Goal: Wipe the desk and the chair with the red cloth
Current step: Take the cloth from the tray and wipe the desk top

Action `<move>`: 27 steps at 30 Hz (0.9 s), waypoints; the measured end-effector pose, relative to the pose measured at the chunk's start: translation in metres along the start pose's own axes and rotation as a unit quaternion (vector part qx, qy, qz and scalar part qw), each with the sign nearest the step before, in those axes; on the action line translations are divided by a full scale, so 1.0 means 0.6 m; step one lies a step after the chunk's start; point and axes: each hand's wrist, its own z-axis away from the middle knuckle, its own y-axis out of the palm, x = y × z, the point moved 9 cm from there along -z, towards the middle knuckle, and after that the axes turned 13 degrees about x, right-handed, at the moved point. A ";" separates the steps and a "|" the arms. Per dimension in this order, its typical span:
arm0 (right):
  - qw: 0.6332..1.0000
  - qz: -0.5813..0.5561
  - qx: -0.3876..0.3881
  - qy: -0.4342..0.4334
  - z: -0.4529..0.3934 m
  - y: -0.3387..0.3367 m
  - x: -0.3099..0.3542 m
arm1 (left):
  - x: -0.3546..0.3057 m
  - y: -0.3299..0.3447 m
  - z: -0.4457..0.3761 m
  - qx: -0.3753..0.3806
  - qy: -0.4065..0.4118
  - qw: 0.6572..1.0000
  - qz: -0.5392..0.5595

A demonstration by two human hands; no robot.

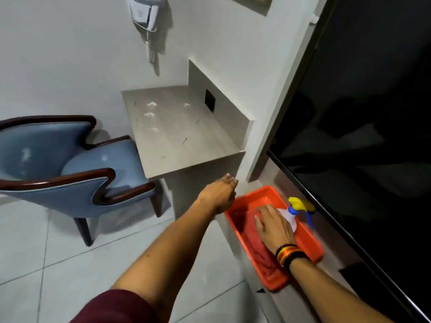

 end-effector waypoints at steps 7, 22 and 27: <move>0.971 -0.066 0.128 0.192 0.072 0.125 -0.125 | -0.046 0.171 -0.084 0.130 -0.060 0.984 0.110; 0.923 -0.308 -0.081 0.214 0.050 0.054 -0.064 | -0.011 0.100 -0.084 0.070 -0.132 0.939 0.310; 0.915 -0.372 -0.121 0.100 -0.101 -0.015 0.055 | 0.148 -0.046 -0.074 -0.035 -0.144 0.909 0.390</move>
